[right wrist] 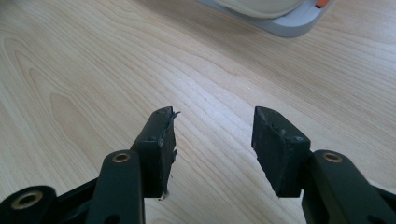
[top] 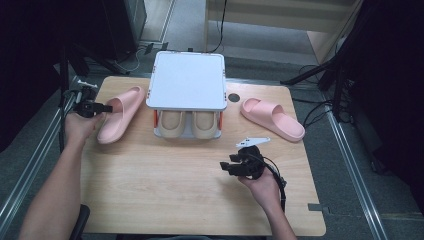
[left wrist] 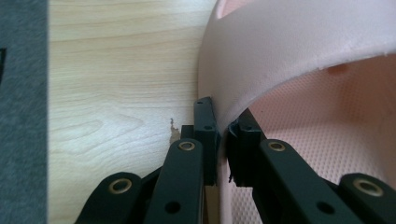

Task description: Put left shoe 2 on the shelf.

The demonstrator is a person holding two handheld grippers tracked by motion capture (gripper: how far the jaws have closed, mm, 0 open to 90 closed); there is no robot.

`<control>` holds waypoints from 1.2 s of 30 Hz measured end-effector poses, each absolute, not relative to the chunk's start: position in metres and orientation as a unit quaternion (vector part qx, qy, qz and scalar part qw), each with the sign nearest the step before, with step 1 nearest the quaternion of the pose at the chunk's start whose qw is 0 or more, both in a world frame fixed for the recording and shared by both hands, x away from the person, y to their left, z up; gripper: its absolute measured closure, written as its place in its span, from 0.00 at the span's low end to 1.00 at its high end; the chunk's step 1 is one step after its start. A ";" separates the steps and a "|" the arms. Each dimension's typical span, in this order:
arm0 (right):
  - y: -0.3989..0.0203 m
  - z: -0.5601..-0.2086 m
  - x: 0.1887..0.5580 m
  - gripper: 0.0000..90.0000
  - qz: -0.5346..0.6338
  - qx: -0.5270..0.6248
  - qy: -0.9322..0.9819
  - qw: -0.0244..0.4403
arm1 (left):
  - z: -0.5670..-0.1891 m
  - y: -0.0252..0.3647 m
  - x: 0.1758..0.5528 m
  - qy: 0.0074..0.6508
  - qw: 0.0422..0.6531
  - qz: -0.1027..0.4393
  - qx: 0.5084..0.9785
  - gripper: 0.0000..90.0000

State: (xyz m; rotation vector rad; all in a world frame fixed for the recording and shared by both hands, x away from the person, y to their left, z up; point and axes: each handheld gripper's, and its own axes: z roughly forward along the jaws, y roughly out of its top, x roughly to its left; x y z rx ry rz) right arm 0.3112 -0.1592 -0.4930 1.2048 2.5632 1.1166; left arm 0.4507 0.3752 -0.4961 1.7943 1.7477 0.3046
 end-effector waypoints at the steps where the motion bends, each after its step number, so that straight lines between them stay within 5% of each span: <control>1: -0.159 -0.493 0.312 0.56 0.366 0.395 0.841 0.050 | -0.493 0.375 0.450 0.662 0.309 0.109 0.674 0.93; 36: -0.129 -0.490 0.327 0.56 0.371 0.347 0.861 0.029 | -0.335 0.336 0.470 0.641 0.332 0.124 0.681 0.92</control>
